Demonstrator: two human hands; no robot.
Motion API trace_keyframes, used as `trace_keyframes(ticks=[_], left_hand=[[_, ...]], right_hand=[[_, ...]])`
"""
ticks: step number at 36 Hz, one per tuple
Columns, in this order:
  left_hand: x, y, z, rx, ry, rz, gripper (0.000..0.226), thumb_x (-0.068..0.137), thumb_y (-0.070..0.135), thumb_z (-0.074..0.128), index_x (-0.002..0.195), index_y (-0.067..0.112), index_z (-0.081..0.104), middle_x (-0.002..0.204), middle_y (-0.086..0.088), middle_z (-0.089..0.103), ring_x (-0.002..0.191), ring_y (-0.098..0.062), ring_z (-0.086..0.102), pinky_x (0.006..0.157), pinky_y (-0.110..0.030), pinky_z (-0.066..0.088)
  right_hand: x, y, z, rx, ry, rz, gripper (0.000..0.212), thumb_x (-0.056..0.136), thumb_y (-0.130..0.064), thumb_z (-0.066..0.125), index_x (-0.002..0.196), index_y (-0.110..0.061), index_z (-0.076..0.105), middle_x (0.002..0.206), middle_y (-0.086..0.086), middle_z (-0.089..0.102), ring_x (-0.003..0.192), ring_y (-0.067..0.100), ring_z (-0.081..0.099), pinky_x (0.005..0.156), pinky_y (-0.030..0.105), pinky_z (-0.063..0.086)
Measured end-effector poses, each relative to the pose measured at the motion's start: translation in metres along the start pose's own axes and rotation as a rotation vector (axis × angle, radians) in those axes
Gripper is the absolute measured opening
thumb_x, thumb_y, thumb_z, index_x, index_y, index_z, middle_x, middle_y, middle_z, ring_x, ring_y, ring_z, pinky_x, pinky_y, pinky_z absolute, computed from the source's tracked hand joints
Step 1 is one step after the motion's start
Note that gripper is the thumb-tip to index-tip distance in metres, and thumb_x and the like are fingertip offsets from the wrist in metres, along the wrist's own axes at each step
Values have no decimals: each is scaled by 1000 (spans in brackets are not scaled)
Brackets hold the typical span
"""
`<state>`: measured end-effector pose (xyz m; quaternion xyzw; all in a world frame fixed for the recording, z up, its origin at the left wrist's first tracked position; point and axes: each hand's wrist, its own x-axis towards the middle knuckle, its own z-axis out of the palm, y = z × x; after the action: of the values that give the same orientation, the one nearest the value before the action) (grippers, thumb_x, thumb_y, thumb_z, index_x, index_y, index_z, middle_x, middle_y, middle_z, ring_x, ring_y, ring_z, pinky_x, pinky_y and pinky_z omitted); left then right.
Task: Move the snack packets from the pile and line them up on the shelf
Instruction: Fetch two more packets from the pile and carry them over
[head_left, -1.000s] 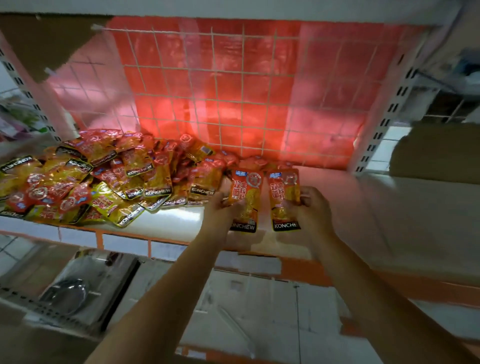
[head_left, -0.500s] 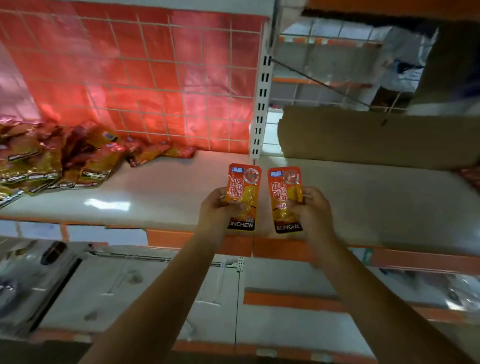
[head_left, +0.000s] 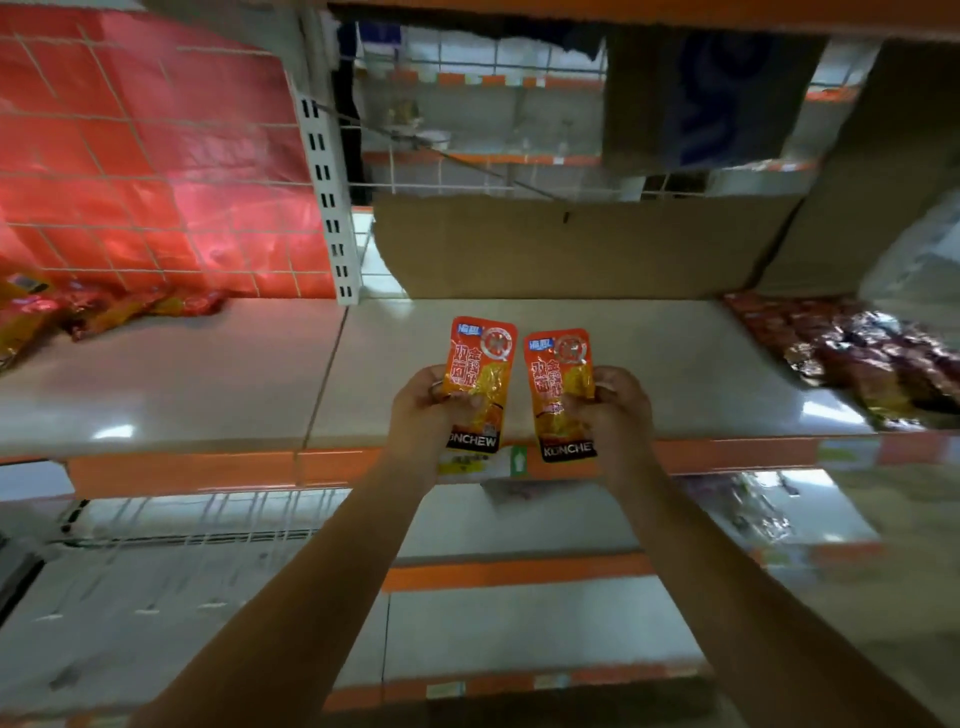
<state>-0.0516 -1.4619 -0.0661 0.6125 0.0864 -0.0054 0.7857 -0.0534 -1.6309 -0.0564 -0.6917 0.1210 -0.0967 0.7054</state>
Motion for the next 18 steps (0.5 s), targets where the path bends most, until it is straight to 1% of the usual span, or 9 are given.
trace_keyframes(ticks=[3, 6, 7, 9, 11, 12, 13, 15, 18], left_hand=[[3, -15, 54, 8, 9, 13, 31, 74, -10, 63, 96, 11, 60, 93, -8, 68, 88, -30, 65, 72, -35, 54], [9, -33, 115, 5, 44, 9, 32, 72, -10, 66, 97, 10, 62, 97, -12, 68, 94, -33, 63, 83, -42, 52], [11, -37, 136, 1, 43, 9, 31, 72, -9, 66, 96, 10, 63, 97, -12, 68, 95, -33, 63, 86, -43, 52], [16, -47, 173, 10, 31, 13, 32, 74, -9, 64, 101, 8, 63, 98, -11, 67, 96, -31, 62, 87, -42, 50], [20, -56, 207, 8, 19, 13, 32, 76, -9, 63, 105, 6, 62, 97, -10, 67, 92, -28, 63, 80, -37, 51], [22, -59, 222, 10, 15, 12, 30, 77, -9, 62, 104, 5, 62, 94, -9, 67, 88, -25, 63, 75, -33, 50], [23, -64, 237, 17, 13, 5, 28, 78, -9, 61, 101, 5, 62, 92, -8, 67, 85, -23, 63, 72, -31, 48], [27, -73, 264, 27, 22, -22, 26, 78, -9, 62, 99, 6, 63, 92, -9, 68, 86, -24, 63, 74, -32, 50], [32, -83, 298, 47, 45, -69, 28, 78, -6, 64, 102, 6, 62, 97, -12, 67, 90, -27, 63, 78, -33, 49]], right_hand=[[25, 1, -50, 20, -3, -18, 35, 76, 13, 61, 103, -8, 54, 92, 10, 65, 79, 19, 62, 64, 25, 47], [53, 0, -104, -12, 18, -27, 36, 76, 12, 61, 107, -7, 55, 85, 3, 64, 73, 11, 61, 61, 22, 46], [64, 1, -122, -27, 32, -38, 35, 76, 11, 62, 105, -8, 57, 81, -1, 64, 72, 11, 61, 62, 24, 47], [85, 2, -156, -77, 56, -63, 32, 73, 8, 63, 92, -17, 61, 79, -3, 65, 77, 19, 63, 74, 34, 51], [103, 1, -187, -99, 69, -65, 32, 73, 6, 64, 83, -24, 61, 80, -3, 66, 82, 22, 62, 81, 40, 49], [111, 0, -201, -107, 71, -66, 30, 73, 4, 64, 87, -22, 62, 81, -1, 66, 82, 22, 61, 81, 40, 48], [120, 1, -214, -124, 75, -69, 29, 72, 1, 64, 92, -20, 63, 83, 1, 66, 83, 23, 61, 81, 41, 48], [134, 0, -237, -176, 66, -99, 28, 71, -4, 63, 97, -14, 60, 83, 2, 64, 80, 23, 59, 74, 39, 47], [153, 4, -267, -289, 56, -121, 36, 79, 2, 58, 108, -19, 52, 80, 0, 58, 73, 20, 56, 63, 29, 43]])
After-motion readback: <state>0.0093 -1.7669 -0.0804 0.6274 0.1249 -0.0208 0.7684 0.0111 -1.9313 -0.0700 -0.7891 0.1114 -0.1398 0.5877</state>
